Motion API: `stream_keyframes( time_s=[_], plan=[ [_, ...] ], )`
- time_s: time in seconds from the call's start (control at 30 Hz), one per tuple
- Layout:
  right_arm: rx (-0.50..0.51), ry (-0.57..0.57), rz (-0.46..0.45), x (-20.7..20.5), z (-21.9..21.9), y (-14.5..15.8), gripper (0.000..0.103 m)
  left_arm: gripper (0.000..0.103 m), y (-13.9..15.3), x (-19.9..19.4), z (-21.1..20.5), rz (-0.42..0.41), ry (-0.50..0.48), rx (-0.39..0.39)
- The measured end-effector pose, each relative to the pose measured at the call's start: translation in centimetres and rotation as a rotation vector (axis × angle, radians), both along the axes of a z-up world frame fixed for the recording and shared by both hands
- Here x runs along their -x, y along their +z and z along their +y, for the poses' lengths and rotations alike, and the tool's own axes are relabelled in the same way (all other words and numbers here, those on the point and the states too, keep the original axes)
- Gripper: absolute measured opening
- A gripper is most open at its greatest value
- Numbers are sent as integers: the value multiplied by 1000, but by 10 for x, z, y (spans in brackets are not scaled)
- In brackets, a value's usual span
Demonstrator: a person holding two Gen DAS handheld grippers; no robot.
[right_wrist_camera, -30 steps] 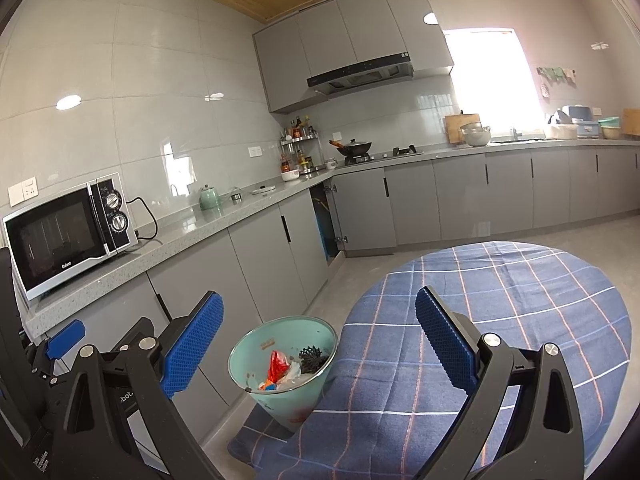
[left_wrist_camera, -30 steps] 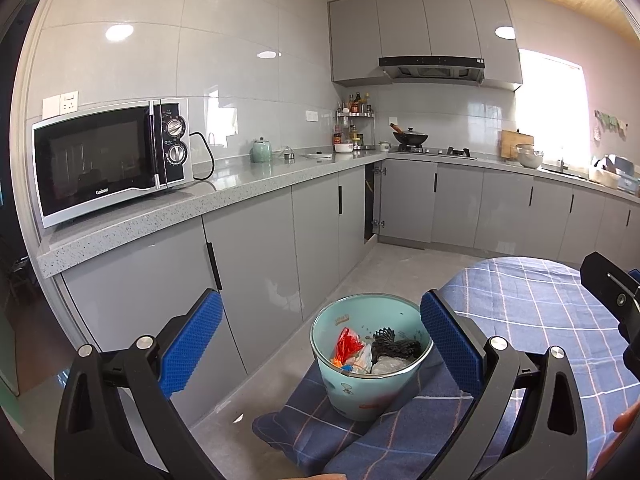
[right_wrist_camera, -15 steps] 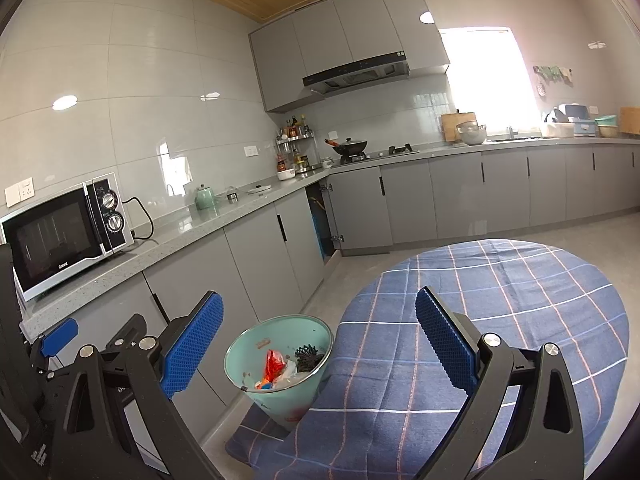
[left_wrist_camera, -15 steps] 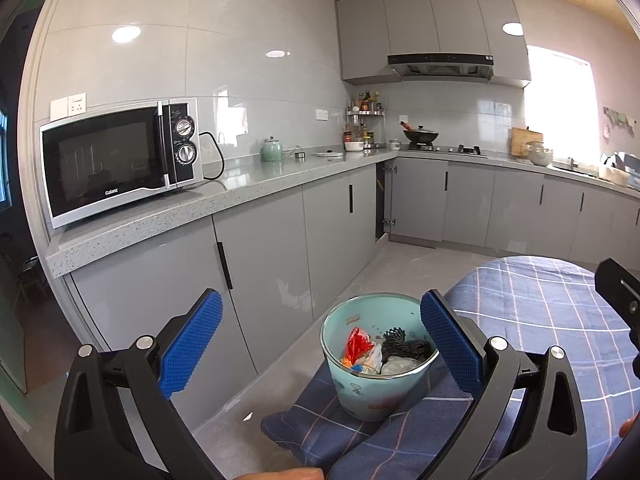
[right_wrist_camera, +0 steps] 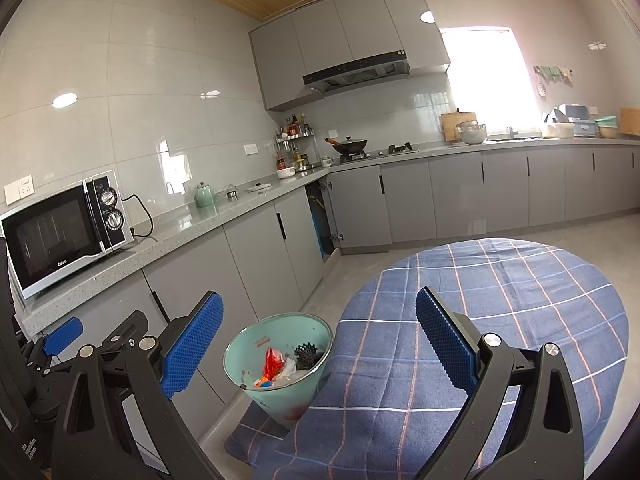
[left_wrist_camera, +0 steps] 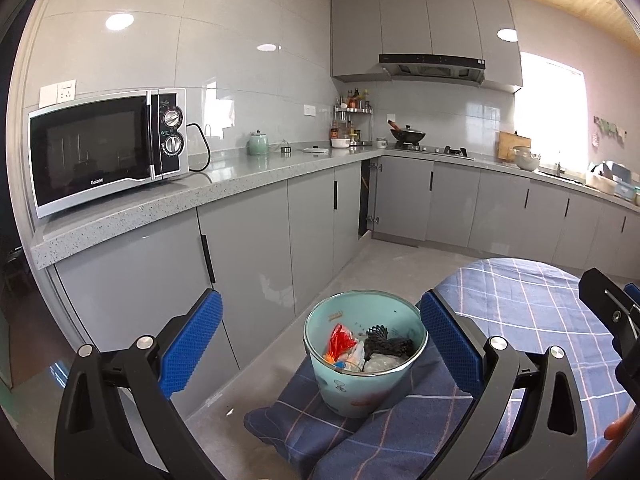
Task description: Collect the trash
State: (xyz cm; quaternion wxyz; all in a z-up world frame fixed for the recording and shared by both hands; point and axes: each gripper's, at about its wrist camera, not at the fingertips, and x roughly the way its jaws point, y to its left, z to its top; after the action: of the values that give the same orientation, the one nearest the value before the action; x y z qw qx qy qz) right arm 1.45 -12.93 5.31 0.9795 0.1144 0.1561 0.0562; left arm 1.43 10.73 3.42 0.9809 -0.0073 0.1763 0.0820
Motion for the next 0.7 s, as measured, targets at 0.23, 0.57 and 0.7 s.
stream_keyframes(
  time_s=[0.23, 0.57, 0.7],
  plan=[
    [-4, -3, 7, 0, -3, -2, 95, 98, 0, -3, 0, 11, 16, -3],
    [-6, -5, 12, -2, -6, -2, 96, 98, 2, -2, -2, 8, 32, -17],
    [-7, -7, 13, -1, -6, -3, 96, 98, 4, 0, -4, -6, 34, -21]
  ],
)
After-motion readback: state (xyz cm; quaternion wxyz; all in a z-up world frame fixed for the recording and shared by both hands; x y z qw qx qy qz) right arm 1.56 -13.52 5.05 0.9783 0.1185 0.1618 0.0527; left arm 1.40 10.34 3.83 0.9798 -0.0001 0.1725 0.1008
